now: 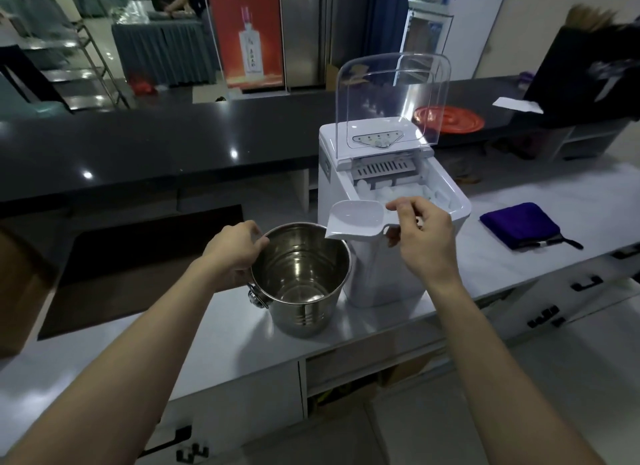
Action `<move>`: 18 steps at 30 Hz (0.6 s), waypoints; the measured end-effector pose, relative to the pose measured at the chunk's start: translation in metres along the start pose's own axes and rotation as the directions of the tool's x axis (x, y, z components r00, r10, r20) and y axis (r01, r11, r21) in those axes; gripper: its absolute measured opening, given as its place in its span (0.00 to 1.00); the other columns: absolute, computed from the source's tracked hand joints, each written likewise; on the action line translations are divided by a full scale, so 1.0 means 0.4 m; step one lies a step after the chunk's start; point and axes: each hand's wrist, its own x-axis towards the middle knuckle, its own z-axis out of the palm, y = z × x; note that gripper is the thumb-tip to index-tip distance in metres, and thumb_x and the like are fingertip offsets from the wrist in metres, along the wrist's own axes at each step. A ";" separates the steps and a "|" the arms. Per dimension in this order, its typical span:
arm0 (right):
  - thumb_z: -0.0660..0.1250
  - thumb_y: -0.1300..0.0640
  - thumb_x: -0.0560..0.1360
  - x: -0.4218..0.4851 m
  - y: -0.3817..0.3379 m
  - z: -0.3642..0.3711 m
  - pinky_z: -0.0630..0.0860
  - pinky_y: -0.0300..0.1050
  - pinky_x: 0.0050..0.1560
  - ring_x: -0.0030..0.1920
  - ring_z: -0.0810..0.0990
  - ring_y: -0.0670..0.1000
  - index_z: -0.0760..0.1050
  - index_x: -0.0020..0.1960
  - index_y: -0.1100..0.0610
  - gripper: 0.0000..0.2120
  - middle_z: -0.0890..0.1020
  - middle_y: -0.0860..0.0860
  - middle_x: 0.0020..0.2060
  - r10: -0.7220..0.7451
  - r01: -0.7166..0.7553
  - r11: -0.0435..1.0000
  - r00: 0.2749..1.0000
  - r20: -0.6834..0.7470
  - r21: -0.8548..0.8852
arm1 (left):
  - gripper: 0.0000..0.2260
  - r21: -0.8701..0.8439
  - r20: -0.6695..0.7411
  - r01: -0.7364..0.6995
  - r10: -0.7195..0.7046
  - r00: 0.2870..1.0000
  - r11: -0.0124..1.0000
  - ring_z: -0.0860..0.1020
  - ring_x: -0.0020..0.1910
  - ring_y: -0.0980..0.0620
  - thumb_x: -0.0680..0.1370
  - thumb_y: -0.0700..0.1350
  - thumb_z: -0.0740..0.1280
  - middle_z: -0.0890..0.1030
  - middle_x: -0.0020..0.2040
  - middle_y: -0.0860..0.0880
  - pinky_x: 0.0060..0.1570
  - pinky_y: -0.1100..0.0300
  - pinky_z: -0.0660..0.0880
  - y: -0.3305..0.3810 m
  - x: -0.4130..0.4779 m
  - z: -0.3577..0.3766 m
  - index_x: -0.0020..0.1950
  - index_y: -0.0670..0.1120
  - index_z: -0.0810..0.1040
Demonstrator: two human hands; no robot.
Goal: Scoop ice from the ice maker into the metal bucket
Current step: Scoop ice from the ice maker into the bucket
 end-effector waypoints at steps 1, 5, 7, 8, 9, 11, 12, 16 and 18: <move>0.63 0.53 0.87 0.009 -0.001 -0.007 0.82 0.48 0.36 0.34 0.86 0.49 0.84 0.53 0.56 0.12 0.85 0.47 0.41 0.001 0.000 1.000 1.000 -0.011 0.020 | 0.17 0.046 -0.055 -0.026 0.028 0.998 0.999 0.86 0.51 0.45 0.85 0.59 0.66 0.85 0.59 0.45 0.54 0.45 0.84 0.007 -0.003 -0.007 0.69 0.51 0.77; 0.63 0.52 0.87 0.050 -0.007 -0.042 0.83 0.50 0.36 0.34 0.86 0.51 0.84 0.54 0.58 0.13 0.85 0.51 0.38 -0.016 0.021 0.996 0.998 -0.063 0.082 | 0.19 -0.041 -0.170 -0.198 0.188 0.967 0.979 0.82 0.64 0.47 0.85 0.56 0.67 0.83 0.67 0.48 0.65 0.46 0.79 0.077 -0.015 -0.044 0.74 0.51 0.75; 0.63 0.52 0.88 0.072 -0.007 -0.065 0.83 0.47 0.37 0.33 0.86 0.52 0.83 0.53 0.58 0.14 0.84 0.53 0.35 -0.020 0.028 0.994 0.997 -0.076 0.110 | 0.18 -0.081 -0.178 -0.288 0.271 0.946 0.954 0.81 0.66 0.50 0.86 0.54 0.67 0.83 0.67 0.50 0.67 0.48 0.79 0.128 -0.024 -0.058 0.75 0.51 0.75; 0.63 0.52 0.88 0.084 -0.007 -0.076 0.82 0.45 0.36 0.33 0.86 0.52 0.83 0.53 0.58 0.14 0.84 0.55 0.35 -0.022 0.032 0.991 0.997 -0.077 0.133 | 0.18 -0.098 -0.184 -0.327 0.306 0.934 0.940 0.81 0.66 0.51 0.86 0.54 0.67 0.82 0.67 0.50 0.67 0.49 0.78 0.154 -0.028 -0.062 0.75 0.51 0.75; 0.63 0.52 0.88 0.096 -0.004 -0.085 0.82 0.44 0.36 0.32 0.85 0.52 0.82 0.53 0.59 0.14 0.84 0.56 0.35 -0.022 0.034 0.987 0.997 -0.076 0.158 | 0.18 -0.116 -0.193 -0.358 0.333 0.923 0.926 0.80 0.66 0.52 0.86 0.53 0.67 0.82 0.67 0.51 0.68 0.49 0.78 0.178 -0.031 -0.063 0.75 0.51 0.75; 0.63 0.51 0.88 0.123 0.007 -0.102 0.82 0.45 0.35 0.32 0.85 0.52 0.82 0.54 0.61 0.15 0.84 0.58 0.38 -0.017 0.030 0.980 0.997 -0.070 0.196 | 0.18 -0.157 -0.219 -0.409 0.372 0.902 0.899 0.80 0.65 0.54 0.86 0.53 0.68 0.82 0.67 0.53 0.68 0.50 0.79 0.222 -0.028 -0.062 0.74 0.51 0.76; 0.63 0.51 0.88 0.135 0.013 -0.108 0.83 0.45 0.35 0.33 0.86 0.52 0.82 0.55 0.62 0.15 0.84 0.59 0.40 -0.012 0.025 0.977 0.998 -0.064 0.210 | 0.18 -0.174 -0.234 -0.428 0.385 0.893 0.887 0.81 0.64 0.55 0.85 0.53 0.68 0.82 0.66 0.53 0.68 0.51 0.79 0.239 -0.024 -0.059 0.74 0.51 0.76; 0.67 0.51 0.85 0.186 0.047 -0.145 0.86 0.52 0.42 0.37 0.87 0.56 0.83 0.56 0.61 0.13 0.86 0.58 0.42 -0.002 -0.004 0.965 1.000 0.025 0.263 | 0.18 -0.199 -0.315 -0.459 0.387 0.867 0.866 0.80 0.64 0.55 0.85 0.52 0.69 0.82 0.66 0.53 0.67 0.52 0.79 0.306 -0.004 -0.048 0.75 0.53 0.76; 0.68 0.49 0.84 0.212 0.062 -0.167 0.87 0.56 0.45 0.38 0.88 0.57 0.84 0.55 0.59 0.13 0.87 0.55 0.40 -0.011 -0.011 0.964 0.996 0.083 0.265 | 0.17 -0.206 -0.352 -0.467 0.380 0.855 0.860 0.80 0.64 0.55 0.85 0.50 0.70 0.81 0.66 0.52 0.66 0.53 0.79 0.333 0.009 -0.042 0.74 0.52 0.76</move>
